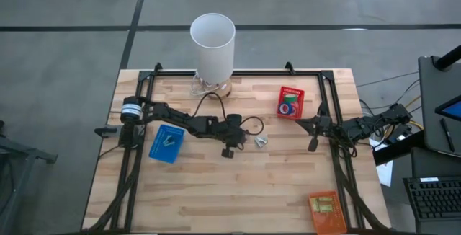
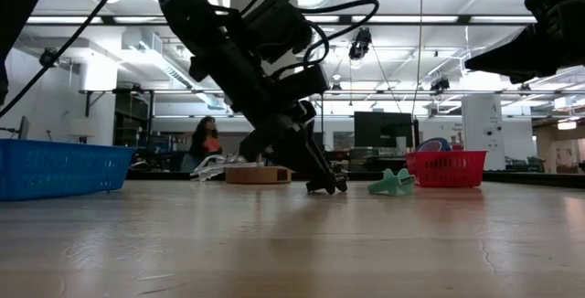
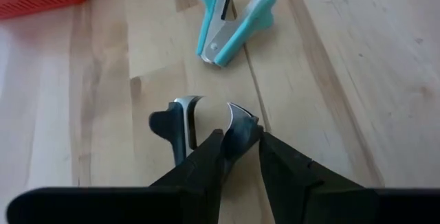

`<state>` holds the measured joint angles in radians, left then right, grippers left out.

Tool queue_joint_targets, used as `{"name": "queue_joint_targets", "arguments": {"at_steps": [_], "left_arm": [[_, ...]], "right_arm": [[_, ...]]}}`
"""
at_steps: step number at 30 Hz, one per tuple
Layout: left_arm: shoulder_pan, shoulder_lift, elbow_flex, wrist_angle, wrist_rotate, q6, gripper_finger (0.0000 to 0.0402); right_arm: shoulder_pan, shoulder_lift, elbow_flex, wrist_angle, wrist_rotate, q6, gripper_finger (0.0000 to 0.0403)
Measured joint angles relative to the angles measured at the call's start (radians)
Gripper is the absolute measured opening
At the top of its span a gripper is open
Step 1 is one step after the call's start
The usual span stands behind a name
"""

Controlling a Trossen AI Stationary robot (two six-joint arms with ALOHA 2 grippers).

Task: Pick and place Stapler, Stapler remover, tape
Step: Put the black staple remover into the blue bin

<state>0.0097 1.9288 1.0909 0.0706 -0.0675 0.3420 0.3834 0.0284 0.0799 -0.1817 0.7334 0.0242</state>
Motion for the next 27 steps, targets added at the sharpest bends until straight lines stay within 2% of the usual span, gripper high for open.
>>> {"name": "queue_joint_targets", "arguments": {"at_steps": [11,21,27], "left_arm": [[0.0,-0.018,0.008,0.008,-0.002,-0.019,0.009],[0.0,-0.018,0.001,0.008,0.0,-0.036,0.0026],[0.0,-0.018,0.001,0.013,0.005,-0.039,0.0008]], "right_arm": [[0.0,0.005,0.0,0.0,0.0,0.0,0.0009],[0.0,0.005,0.0,0.0,0.0,0.001,0.0009],[0.0,0.005,0.0,-0.001,0.0,0.0,0.0009]]}}
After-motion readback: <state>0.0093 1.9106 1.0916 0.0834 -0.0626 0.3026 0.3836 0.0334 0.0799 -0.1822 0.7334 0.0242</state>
